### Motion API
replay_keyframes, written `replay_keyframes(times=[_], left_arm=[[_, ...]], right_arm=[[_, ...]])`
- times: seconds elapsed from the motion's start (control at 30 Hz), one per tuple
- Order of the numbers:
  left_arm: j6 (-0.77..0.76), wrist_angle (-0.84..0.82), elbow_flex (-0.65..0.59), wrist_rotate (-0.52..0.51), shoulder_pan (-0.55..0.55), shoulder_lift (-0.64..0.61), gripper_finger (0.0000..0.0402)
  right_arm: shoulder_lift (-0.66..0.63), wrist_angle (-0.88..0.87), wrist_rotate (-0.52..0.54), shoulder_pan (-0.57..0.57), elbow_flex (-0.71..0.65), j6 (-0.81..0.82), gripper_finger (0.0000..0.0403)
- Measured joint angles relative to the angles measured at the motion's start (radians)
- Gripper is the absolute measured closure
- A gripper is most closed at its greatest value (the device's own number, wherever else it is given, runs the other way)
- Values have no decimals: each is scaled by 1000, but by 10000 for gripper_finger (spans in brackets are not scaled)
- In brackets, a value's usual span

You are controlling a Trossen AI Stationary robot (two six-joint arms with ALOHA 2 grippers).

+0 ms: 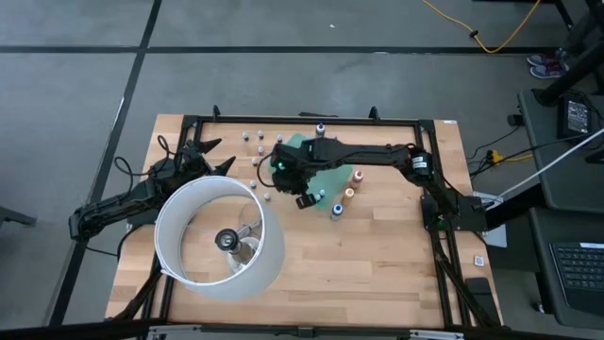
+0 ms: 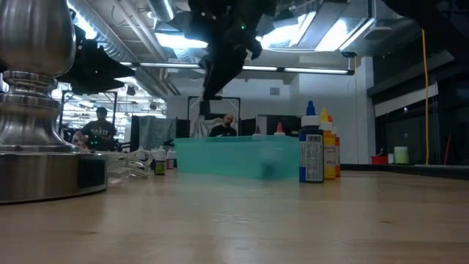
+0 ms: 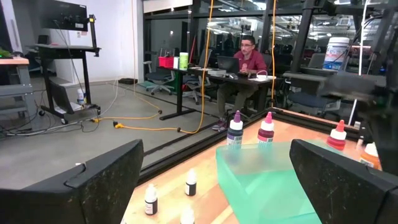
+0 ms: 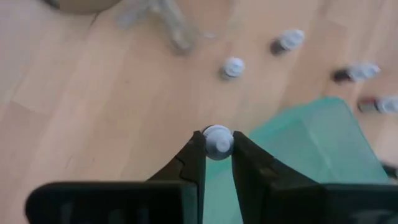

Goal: Pick & Place food coloring
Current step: Put the small blue food coloring bottle into the green bin

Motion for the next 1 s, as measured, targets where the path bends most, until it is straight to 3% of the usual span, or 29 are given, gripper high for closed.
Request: replay_keyframes(times=[0.27, 0.53, 1.0], left_arm=[[0, 0, 0, 0, 0, 0, 2], [0, 0, 0, 0, 0, 0, 2], [0, 0, 0, 0, 0, 0, 2]], right_arm=[[-1, -70, 40, -44, 55, 290, 344], [-65, -84, 169, -51, 43, 558, 344], [-278, -18, 270, -39, -283, 941, 344]])
